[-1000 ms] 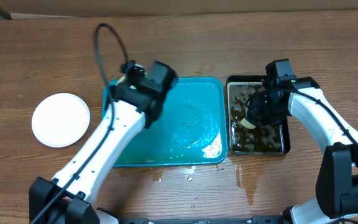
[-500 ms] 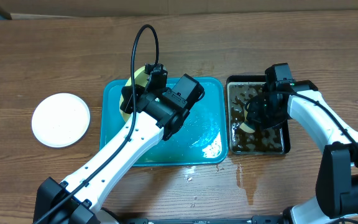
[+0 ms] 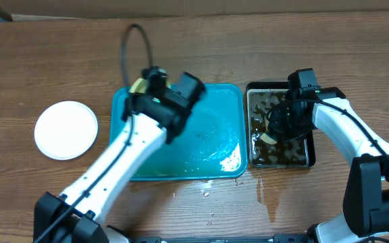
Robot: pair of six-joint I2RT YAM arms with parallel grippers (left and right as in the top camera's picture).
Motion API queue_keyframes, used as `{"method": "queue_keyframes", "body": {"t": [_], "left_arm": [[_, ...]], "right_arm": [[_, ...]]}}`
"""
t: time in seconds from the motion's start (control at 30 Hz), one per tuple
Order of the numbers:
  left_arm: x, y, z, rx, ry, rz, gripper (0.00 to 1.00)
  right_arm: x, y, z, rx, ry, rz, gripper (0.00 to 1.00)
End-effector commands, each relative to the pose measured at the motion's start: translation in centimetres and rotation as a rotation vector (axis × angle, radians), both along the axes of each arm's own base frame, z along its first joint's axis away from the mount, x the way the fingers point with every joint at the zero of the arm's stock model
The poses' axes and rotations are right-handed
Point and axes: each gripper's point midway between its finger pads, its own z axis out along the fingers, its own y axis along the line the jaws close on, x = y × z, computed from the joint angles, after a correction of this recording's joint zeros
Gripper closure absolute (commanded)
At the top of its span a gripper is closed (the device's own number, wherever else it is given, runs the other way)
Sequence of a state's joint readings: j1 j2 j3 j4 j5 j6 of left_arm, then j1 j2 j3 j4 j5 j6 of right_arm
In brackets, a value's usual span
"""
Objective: Clean dirty plates on tray and stack at the side
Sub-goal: 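Lift the yellow plate with the left gripper and carry it left, then lower the yellow plate onto the white plate stack and release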
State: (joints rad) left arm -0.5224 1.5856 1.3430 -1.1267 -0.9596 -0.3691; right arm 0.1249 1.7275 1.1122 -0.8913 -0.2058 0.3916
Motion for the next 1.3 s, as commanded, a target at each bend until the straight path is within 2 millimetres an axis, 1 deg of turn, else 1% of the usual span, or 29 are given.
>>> {"method": "queue_keyframes", "body": {"t": [0.0,0.17,0.27,0.3,0.33,0.43,0.53,0.63,0.7,0.73,0.8,0.83,0.9,1.0,1.07,1.13,1.17,1.2,1.23,1.27], "left_arm": [[-0.4,3.5,-2.3,-0.281,0.024,0.188,0.96],[-0.6,7.8,-4.4,-0.552,0.046,0.368,0.96],[-1.2,11.0,-5.2,-0.696,0.028,0.491,0.96],[-1.7,13.2,-5.5,-0.765,0.003,0.567,0.96],[-2.0,14.4,-5.6,-0.798,-0.013,0.604,0.96],[-3.1,18.0,-6.1,-0.85,-0.06,0.712,0.96],[-4.4,21.0,-6.7,-0.865,-0.095,0.805,0.96],[-5.4,23.2,-7.4,-0.884,-0.12,0.877,0.96],[-5.7,24.0,-8.0,-0.909,-0.123,0.906,0.96],[-6.0,24.5,-8.7,-0.929,-0.118,0.931,0.96],[-6.3,24.9,-9.3,-0.936,-0.105,0.954,0.96],[-6.4,25.0,-9.5,-0.936,-0.102,0.96,0.92],[-6.2,24.8,-9.6,-0.951,-0.101,0.956,0.67],[-5.1,23.8,-9.4,-1.026,-0.099,0.877,0.58],[-4.4,22.9,-9.1,-1.083,-0.104,0.844,0.56],[-3.6,21.6,-8.6,-1.157,-0.099,0.784,0.55],[-2.9,19.8,-8.0,-1.231,-0.088,0.713,0.55],[-2.4,18.8,-7.6,-1.264,-0.078,0.672,0.55],[-1.7,16.8,-7.0,-1.3,-0.048,0.582,0.55],[-1.4,15.7,-6.8,-1.315,-0.028,0.543,0.55]], "right_arm": [[0.0,0.1,0.0,0.005,-0.004,0.007,0.96],[0.0,0.1,0.0,0.005,-0.004,0.007,0.96],[0.0,0.1,0.0,0.005,-0.004,0.007,0.96],[0.0,0.1,0.0,0.005,-0.004,0.007,0.96],[0.0,0.1,0.0,0.005,-0.004,0.007,0.96],[0.0,0.1,0.0,0.005,-0.003,0.007,0.96],[-0.1,0.1,0.0,0.004,0.0,0.007,0.96],[-0.1,0.1,0.0,0.004,0.0,0.007,0.96],[-0.1,0.1,0.0,0.004,0.0,0.007,0.96],[-0.1,0.1,0.0,0.004,0.0,0.007,0.96],[-0.1,0.1,0.0,0.004,0.0,0.007,0.96],[-0.1,0.1,0.0,0.004,0.0,0.007,0.96],[-0.1,0.1,0.0,0.004,0.0,0.007,0.96],[-0.1,0.1,0.0,0.004,-0.004,0.022,0.96],[0.0,0.1,0.0,0.002,-0.01,0.042,0.96],[0.1,0.1,0.0,0.0,-0.025,0.07,0.96],[0.6,0.1,0.1,-0.002,-0.05,0.101,0.96],[0.9,0.2,0.1,-0.001,-0.063,0.105,0.96],[1.5,0.3,0.2,0.001,-0.088,0.104,0.96],[1.8,0.3,0.3,0.002,-0.101,0.104,0.96]]}}
